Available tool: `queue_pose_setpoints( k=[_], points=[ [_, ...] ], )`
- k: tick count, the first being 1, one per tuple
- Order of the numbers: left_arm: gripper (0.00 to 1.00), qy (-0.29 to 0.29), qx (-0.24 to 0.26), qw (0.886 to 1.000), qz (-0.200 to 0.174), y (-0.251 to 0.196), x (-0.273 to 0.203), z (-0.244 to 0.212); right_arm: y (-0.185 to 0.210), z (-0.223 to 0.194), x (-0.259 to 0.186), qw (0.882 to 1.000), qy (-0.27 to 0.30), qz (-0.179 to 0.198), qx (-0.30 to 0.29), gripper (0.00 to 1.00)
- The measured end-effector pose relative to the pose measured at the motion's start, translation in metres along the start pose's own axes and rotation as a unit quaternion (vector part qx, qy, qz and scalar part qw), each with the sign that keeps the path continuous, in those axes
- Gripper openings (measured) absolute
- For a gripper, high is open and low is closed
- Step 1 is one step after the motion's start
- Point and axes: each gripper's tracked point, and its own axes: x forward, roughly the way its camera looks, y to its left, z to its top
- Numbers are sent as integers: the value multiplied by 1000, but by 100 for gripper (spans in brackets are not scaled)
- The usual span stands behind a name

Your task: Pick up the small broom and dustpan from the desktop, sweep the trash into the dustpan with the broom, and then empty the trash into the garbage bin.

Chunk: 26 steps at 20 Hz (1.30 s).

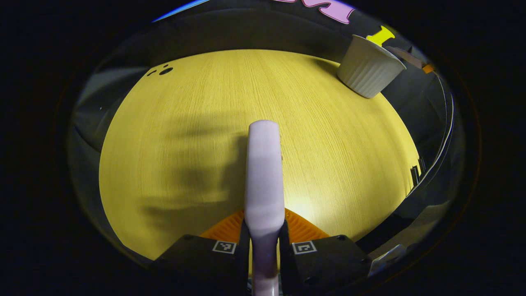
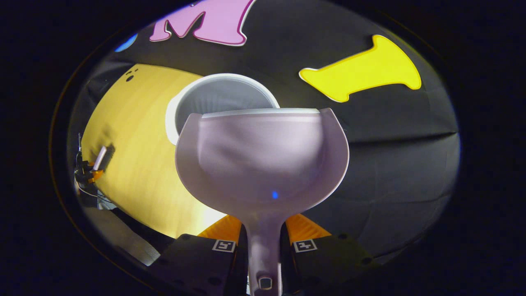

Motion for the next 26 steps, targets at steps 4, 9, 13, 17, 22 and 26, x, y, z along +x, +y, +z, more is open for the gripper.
queue_pose_setpoints(
  k=[4,9,13,17,22,26],
  points=[
    [35,-2,10,1000,10,2,-3,6,25,4,1,998,-53,39,7,36],
    [35,-3,14,1000,26,4,-4,14,66,-2,0,992,-84,95,3,36],
    [35,-11,24,999,36,6,-5,20,104,-12,0,986,-93,138,4,36],
    [35,-13,25,999,45,9,-4,21,137,-29,7,984,-83,159,-9,34],
    [35,-16,19,998,60,21,-1,24,168,-49,29,982,-61,177,-13,34],
    [34,-23,27,997,72,26,4,31,185,-60,50,983,-46,178,-11,39]
  ],
)
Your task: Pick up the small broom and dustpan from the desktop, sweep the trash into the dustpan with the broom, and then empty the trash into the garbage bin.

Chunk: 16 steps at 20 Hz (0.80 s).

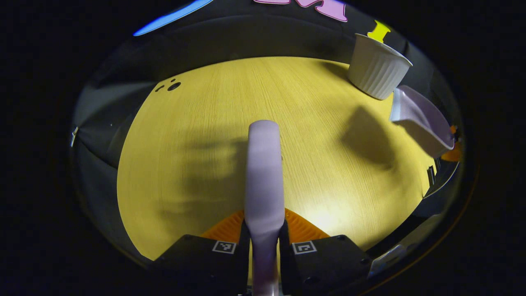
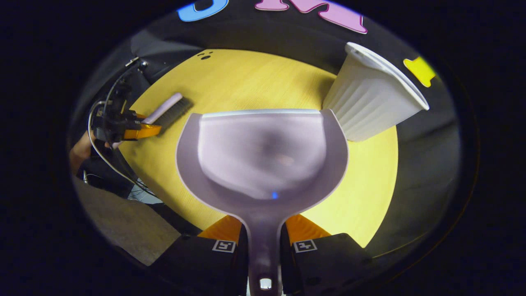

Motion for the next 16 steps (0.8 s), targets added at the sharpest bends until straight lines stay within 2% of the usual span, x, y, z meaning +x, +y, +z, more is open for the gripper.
queue_pose_setpoints(
  k=[3,4,5,6,11,12,13,15,16],
  points=[
    [35,-4,10,1000,9,1,6,3,9,-3,22,1000,3,-1,13,39],
    [36,-3,12,1000,11,2,8,3,10,-5,29,1000,7,-3,17,34],
    [36,-1,13,1000,14,3,11,3,12,-4,34,1000,8,-4,19,33],
    [34,-1,14,1000,17,4,13,3,13,-5,40,1000,7,-4,21,39],
    [37,-3,27,999,35,2,14,3,20,-2,56,999,4,4,38,36],
    [37,-2,30,999,36,2,15,2,21,-1,58,999,-2,3,40,39],
    [38,0,31,999,37,1,15,2,21,0,58,999,-4,3,41,34],
    [37,0,33,999,39,2,14,3,24,-1,57,999,-4,10,44,39],
    [40,0,34,999,38,1,13,2,26,0,58,999,-6,12,46,39]
  ],
)
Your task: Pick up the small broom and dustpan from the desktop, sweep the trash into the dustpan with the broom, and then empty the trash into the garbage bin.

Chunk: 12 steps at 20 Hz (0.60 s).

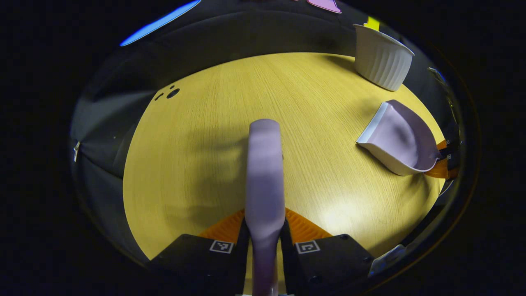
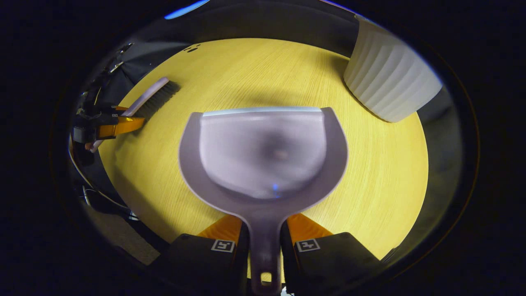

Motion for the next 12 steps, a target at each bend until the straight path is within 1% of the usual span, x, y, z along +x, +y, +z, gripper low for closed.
queue_pose_setpoints(
  k=[1,5,8,12],
  points=[
    [44,-1,0,1000,-3,-1,-2,0,1,0,0,1000,-1,4,4,40],
    [44,-14,10,1000,10,1,-12,3,5,2,-8,1000,-11,10,20,42],
    [45,-26,22,999,17,4,-25,1,5,6,-22,999,-33,9,31,42],
    [43,-52,22,998,25,8,-50,1,8,18,-41,996,-80,6,41,42]
  ],
)
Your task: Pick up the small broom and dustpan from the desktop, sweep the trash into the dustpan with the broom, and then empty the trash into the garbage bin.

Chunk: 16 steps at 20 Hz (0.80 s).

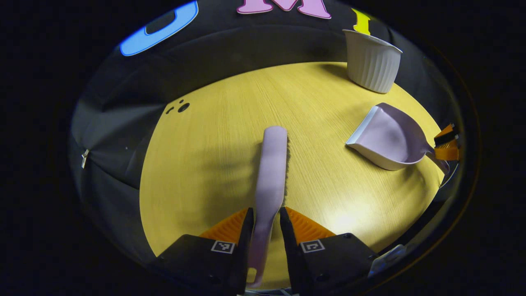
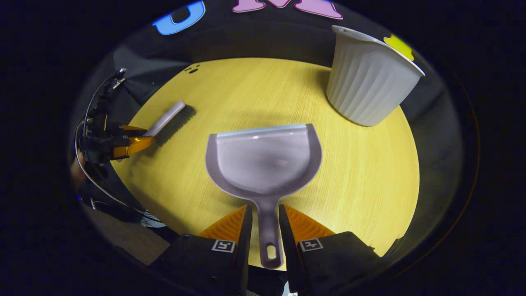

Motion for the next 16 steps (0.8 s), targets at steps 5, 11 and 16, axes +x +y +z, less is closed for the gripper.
queue_pose_setpoints(
  k=[5,11,16],
  points=[
    [43,-70,-20,997,16,13,-47,26,6,45,-12,994,-104,-9,-15,41],
    [43,-237,-58,970,5,24,-129,110,19,127,-34,958,-279,-16,-58,42],
    [43,-363,-109,925,-19,26,-207,170,24,166,-65,923,-373,-27,-88,38]
  ],
)
